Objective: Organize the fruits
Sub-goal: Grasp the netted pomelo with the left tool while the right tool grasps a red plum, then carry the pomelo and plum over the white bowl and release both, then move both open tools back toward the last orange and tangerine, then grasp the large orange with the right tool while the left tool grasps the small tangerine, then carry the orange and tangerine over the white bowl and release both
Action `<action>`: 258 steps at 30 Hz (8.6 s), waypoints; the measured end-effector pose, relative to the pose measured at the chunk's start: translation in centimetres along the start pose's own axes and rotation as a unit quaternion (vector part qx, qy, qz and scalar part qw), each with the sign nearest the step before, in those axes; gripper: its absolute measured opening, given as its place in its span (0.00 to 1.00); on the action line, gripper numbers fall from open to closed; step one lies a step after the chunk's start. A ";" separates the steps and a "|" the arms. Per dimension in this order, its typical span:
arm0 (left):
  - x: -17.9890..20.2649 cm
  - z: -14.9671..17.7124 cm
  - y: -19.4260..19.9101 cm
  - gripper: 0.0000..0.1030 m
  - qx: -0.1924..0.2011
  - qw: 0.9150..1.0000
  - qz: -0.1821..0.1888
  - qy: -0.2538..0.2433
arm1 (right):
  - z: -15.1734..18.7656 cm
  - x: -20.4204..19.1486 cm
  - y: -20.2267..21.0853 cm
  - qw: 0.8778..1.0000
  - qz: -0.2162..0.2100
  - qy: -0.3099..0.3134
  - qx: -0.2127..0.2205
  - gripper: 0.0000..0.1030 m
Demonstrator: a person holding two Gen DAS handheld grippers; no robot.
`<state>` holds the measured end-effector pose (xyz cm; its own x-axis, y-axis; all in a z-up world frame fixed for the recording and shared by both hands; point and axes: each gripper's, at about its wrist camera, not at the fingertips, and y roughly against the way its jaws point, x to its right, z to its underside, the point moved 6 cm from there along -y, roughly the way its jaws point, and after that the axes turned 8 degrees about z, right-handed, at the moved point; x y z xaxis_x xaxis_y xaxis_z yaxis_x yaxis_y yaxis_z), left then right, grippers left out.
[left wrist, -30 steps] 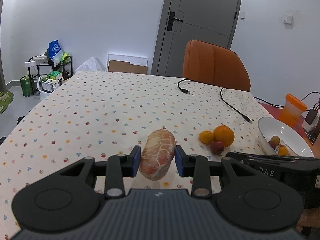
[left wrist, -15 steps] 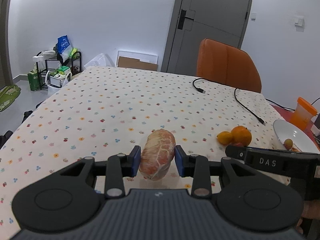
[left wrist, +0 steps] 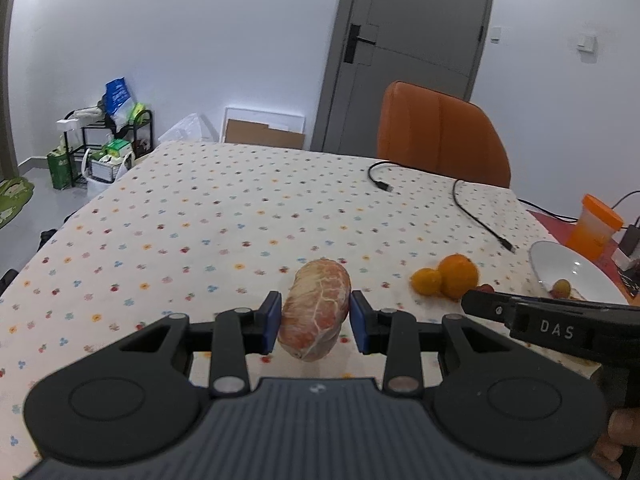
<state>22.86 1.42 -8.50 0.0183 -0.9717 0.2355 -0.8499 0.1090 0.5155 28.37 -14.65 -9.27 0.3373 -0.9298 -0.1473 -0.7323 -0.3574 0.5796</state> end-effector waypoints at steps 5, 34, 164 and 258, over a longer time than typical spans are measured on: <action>1.9 -0.1 0.1 0.34 0.003 1.000 0.014 -0.013 | -0.3 1.1 1.9 1.000 0.002 -0.007 0.018 0.20; 14.8 -0.1 -2.5 0.34 -0.008 0.988 0.118 -0.103 | -0.2 14.0 10.5 0.986 0.103 -0.092 0.092 0.20; 1.3 -1.9 -3.5 0.87 -0.011 0.999 -0.031 -0.018 | -3.3 3.2 -0.4 0.999 -0.030 0.045 0.006 0.65; 23.5 -1.9 -9.4 0.21 -0.047 0.971 0.153 -0.180 | 2.1 22.9 11.5 0.975 0.136 -0.148 0.094 0.43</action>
<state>32.23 -22.03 -6.25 -0.4265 -0.8995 0.0946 -0.7345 0.4054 0.5442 26.43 -40.27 -7.69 -0.0496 -0.9669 -0.2501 -0.8754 -0.0785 0.4770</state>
